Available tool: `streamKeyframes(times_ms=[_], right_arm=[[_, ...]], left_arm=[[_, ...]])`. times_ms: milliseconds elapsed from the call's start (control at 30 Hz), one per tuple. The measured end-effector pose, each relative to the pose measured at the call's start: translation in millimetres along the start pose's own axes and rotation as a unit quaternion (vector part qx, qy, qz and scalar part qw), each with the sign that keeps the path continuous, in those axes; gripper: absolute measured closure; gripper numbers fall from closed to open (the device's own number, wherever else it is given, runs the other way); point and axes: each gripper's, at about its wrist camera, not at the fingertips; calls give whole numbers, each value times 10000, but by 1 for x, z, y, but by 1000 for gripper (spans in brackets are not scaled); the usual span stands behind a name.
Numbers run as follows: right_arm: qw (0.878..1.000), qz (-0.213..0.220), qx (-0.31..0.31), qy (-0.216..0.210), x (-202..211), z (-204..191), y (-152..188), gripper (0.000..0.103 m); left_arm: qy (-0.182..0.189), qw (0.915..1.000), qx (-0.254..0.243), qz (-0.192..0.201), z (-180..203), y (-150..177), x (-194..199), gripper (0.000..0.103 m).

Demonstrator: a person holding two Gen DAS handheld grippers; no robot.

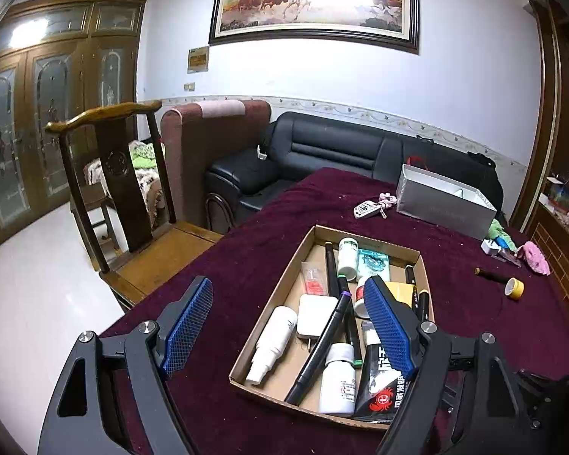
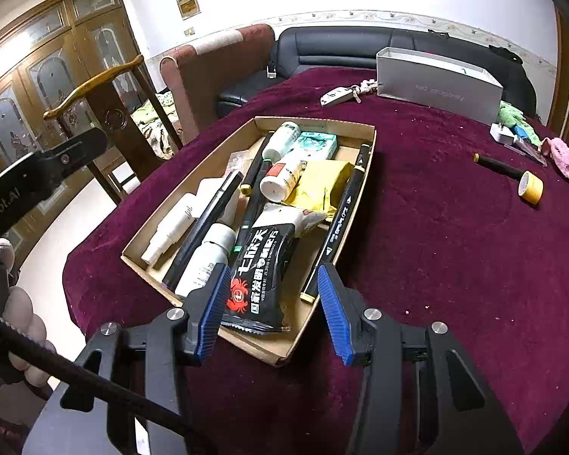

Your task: Organize objects

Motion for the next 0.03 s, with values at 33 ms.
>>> streamKeyframes(times_ms=[33], right_arm=[[10000,-4,2,2,0,-1,0,56]], left_arm=[[45,10000,15,-38,-1,0,-1,26]])
Point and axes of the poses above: each gripper's, at about its wrist camera, not at the fingertips, and x roughly against the way its jaws point, z to its right, y to its underside, and after that the axes turned 4 degrees about -y, right-handed
